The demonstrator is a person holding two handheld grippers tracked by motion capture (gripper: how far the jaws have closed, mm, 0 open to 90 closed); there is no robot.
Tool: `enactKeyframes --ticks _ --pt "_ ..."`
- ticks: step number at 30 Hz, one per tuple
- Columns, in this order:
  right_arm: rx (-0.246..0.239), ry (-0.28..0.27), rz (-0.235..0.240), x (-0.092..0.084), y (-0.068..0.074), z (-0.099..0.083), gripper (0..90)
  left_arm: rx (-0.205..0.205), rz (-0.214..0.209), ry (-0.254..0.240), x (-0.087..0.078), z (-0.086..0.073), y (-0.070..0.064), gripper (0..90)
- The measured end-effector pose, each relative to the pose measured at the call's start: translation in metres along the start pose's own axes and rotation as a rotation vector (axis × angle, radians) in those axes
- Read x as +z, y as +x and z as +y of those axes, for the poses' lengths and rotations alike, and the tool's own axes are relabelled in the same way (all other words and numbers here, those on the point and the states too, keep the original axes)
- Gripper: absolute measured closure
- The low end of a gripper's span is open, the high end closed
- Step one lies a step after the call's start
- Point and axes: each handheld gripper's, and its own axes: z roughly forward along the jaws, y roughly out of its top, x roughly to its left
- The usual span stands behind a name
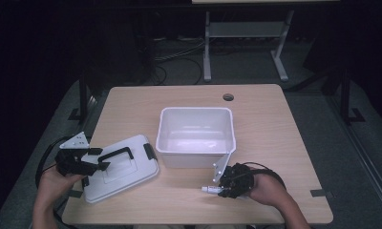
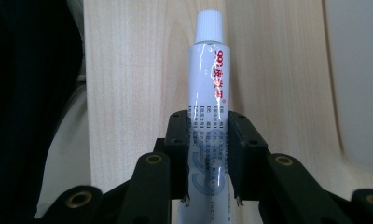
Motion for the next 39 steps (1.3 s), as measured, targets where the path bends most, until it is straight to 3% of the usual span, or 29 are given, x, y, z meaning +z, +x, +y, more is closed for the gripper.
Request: enactKeyframes --ticks 39 --pt "-0.089 -0.074 -0.036 -0.079 -0.009 0.052 71.2 -0.013 0.014 0.006 0.0 -0.002 0.002 32.8"
